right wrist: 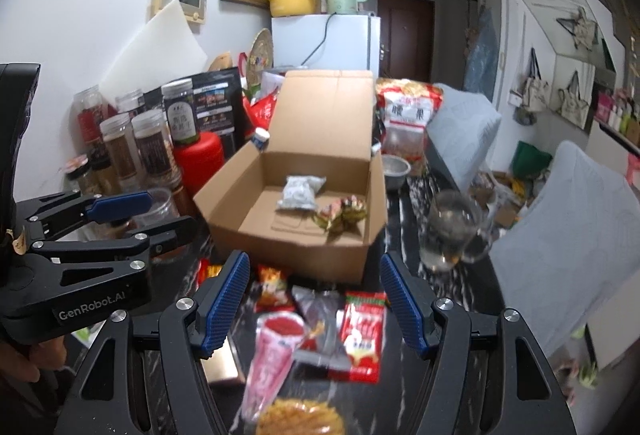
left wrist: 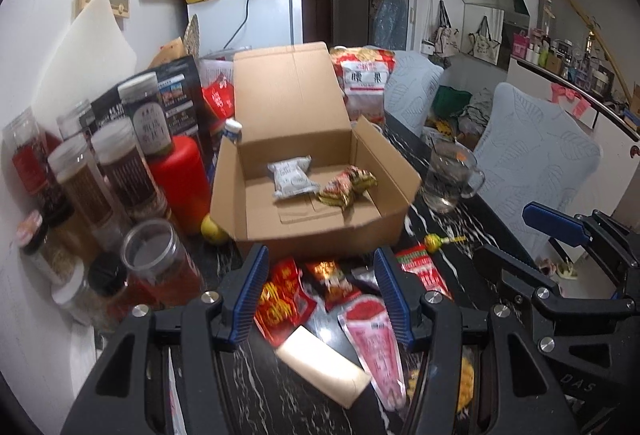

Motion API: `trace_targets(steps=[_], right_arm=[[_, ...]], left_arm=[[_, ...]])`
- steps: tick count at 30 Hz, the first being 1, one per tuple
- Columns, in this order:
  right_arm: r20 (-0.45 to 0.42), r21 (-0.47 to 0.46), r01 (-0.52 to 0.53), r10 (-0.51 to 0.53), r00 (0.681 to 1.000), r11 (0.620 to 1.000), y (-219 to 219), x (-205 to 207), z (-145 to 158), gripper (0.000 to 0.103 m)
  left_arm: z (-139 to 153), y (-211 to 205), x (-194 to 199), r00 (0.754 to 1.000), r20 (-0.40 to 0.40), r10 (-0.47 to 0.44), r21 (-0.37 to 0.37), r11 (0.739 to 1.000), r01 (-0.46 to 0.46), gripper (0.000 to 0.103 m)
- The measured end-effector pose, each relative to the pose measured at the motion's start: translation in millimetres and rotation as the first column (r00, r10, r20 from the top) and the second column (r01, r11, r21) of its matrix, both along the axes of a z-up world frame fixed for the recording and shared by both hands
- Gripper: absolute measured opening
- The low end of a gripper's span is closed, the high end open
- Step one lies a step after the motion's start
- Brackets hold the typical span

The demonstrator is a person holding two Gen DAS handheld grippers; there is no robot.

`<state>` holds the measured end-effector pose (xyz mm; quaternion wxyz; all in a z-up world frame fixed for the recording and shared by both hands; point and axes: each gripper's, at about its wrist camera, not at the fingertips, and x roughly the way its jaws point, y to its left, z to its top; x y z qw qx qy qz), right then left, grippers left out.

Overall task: Organize snacks
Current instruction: 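Withdraw both tools from the box back over the table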

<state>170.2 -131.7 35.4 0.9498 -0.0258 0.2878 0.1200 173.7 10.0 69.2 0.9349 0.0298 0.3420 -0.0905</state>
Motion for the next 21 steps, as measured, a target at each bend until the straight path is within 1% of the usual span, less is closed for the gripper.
trace_targets(steps=[7,14,16,17,18,20,21], right_arm=[[-0.048,0.038,0.012,-0.011,0.999,0.999,-2,-21,-25,0.069],[-0.094,0.075,0.015,-0.008,0.996,0.997,-3,-41,-48,0.069],[-0.108,0.082,0.019,-0.01,0.994,0.996,-3,-45,-56,0.074],[-0.111,0.083,0.021,-0.011,0.994,0.996,-3,-47,-59,0.079],[-0.114,0.082,0.022,-0.012,0.993,0.996,-3,-49,-63,0.082],[-0.126,0.078,0.021,-0.011,0.992,0.997,-3,-51,-69,0.083],[-0.135,0.075,0.021,-0.011,0.991,0.997,-2,-52,-74,0.09]], left_arm=[[-19,2,-23,0.999,-0.04,-0.014,-0.002,1.0,0.014,0.054],[-36,9,-37,0.997,-0.079,-0.027,-0.037,0.999,0.024,0.054],[-42,11,-40,0.996,-0.09,-0.024,-0.043,0.999,0.02,0.054],[-45,13,-42,0.995,-0.097,-0.023,-0.047,0.999,0.018,0.054],[-47,14,-43,0.995,-0.102,-0.022,-0.047,0.999,0.017,0.054],[-53,16,-45,0.993,-0.115,-0.018,-0.046,0.999,0.013,0.054],[-56,16,-46,0.993,-0.12,-0.017,-0.046,0.999,0.011,0.054]])
